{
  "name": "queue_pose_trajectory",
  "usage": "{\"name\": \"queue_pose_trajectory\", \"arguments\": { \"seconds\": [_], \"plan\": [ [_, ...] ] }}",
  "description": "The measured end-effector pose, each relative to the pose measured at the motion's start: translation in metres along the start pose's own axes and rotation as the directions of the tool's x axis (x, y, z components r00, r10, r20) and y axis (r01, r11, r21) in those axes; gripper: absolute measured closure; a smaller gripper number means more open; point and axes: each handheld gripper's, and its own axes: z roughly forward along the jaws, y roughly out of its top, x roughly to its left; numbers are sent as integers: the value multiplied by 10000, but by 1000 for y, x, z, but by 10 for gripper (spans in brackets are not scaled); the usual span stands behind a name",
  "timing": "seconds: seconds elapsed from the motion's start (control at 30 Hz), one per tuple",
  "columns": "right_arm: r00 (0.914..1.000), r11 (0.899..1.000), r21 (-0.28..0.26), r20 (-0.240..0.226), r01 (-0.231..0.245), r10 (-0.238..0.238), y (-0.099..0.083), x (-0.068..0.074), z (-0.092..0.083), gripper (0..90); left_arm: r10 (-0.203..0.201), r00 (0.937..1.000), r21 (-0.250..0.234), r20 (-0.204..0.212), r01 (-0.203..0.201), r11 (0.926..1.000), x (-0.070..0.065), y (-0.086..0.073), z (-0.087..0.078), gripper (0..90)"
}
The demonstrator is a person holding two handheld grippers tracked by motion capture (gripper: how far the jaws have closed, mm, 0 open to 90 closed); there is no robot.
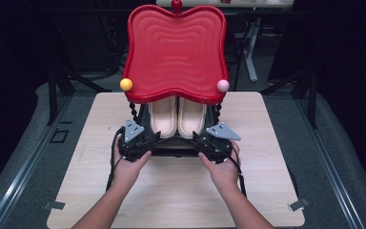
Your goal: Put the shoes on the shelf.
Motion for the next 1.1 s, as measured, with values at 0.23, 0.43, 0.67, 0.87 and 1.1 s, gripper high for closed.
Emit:
{"name": "queue_pose_trajectory", "arguments": {
  "seconds": [0.23, 0.43, 0.67, 0.87, 1.1],
  "plan": [
    [9935, 9937, 112, 204, 1114, -1116, -11, 3, -18, 481, 210, 9995, -65, 223, -208, 9998, -1, -11, -17, 480],
    [9942, 9940, 273, 109, 1063, -1067, -20, -3, -31, 471, 292, 9993, 68, 213, -293, 9995, 2, -28, -32, 468],
    [9932, 9927, 331, 80, 1156, -1159, -32, -7, -44, 456, 261, 9993, 370, 252, -271, 9989, 6, -54, -45, 460],
    [9936, 9917, 641, 106, 1115, -1124, -49, -12, -51, 446, 28, 9999, 634, 136, -36, 9980, 14, -73, -55, 451],
    [9948, 9913, 913, 276, 947, -976, -68, -22, -55, 442, -177, 9997, 675, -158, 188, 9975, 29, -85, -64, 439]
  ]
}}
